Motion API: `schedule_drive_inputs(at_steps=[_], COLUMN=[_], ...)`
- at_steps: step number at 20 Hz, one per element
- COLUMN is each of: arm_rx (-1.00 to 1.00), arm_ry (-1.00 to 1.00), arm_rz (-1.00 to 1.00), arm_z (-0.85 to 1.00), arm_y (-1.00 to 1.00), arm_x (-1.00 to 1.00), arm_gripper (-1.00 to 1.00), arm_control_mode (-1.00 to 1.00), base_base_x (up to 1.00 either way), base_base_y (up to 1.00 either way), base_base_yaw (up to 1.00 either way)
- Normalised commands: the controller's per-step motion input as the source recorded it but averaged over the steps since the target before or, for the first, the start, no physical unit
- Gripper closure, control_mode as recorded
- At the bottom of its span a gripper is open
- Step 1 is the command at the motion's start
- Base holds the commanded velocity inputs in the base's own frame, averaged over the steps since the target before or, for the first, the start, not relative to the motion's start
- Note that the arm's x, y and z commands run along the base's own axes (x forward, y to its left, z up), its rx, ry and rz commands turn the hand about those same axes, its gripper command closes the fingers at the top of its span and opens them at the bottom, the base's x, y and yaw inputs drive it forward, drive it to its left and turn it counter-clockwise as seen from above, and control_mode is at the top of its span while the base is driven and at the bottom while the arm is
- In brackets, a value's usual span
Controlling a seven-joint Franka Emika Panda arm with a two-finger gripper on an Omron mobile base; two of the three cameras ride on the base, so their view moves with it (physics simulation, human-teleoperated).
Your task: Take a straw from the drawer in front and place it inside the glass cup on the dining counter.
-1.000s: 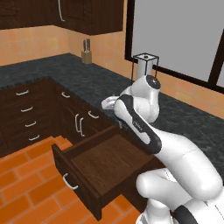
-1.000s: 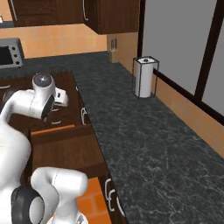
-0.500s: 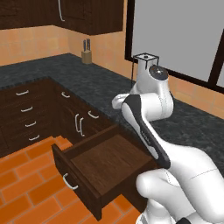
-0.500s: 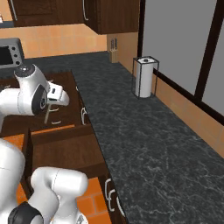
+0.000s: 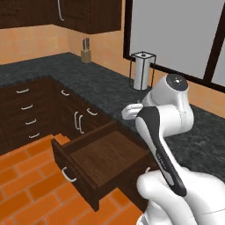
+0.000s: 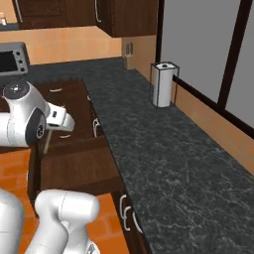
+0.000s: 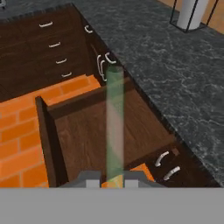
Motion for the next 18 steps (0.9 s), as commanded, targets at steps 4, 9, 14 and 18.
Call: schedule_drive_inputs(at_steps=[4,9,14,18], arm_rx=[0.00,0.00,0.00,0.00], arm_ry=[0.00,0.00,0.00,0.00], arm_rz=[0.00,0.00,0.00,0.00], arm_z=[0.00,0.00,0.00,0.00], arm_y=[0.00,0.00,0.00,0.00], arm_x=[0.00,0.00,0.00,0.00], arm_gripper=[1.00,1.00,1.00,1.00], arm_control_mode=[1.00,1.00,1.00,1.00], base_base_x=[-1.00,-1.00,-0.51,-0.26], base_base_y=[0.06,0.45,0.73,0.69], base_base_yaw=[0.03,0.36,0.72,0.72])
